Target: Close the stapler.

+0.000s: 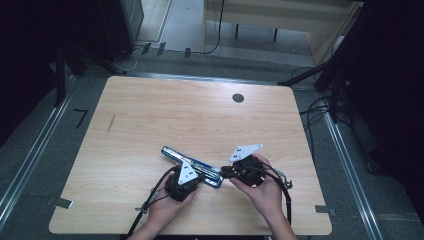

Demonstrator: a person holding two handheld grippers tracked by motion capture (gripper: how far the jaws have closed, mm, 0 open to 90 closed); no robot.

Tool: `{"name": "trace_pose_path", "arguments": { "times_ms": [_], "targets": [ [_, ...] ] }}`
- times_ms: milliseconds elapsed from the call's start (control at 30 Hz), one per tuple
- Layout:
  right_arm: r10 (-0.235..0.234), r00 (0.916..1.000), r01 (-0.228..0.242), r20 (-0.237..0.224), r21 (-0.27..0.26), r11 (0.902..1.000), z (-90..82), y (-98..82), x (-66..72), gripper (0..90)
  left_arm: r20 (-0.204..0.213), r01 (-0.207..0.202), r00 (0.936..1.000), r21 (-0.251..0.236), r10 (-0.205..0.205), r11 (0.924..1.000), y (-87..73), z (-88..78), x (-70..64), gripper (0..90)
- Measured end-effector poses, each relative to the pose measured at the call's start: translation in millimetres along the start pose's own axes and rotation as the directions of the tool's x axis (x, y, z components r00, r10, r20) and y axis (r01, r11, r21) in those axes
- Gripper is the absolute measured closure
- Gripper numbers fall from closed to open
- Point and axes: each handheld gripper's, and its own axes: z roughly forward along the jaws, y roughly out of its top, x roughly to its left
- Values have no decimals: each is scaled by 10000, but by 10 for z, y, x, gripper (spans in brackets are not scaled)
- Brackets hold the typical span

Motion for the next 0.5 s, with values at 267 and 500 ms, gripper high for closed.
{"name": "trace_pose_path", "arguments": {
  "times_ms": [267, 500],
  "targets": [
    [-41, 10000, 42, -71, 79, 10000, 68, 46, 7, 799, 12, 16, 10000, 6, -16, 10000, 0, 0, -1, 900],
    [-143, 9998, 145, -102, 176, 9997, 108, 101, 5, 799, -1, -29, 10000, 16, 29, 10000, 0, -1, -2, 900]
  ]
}}
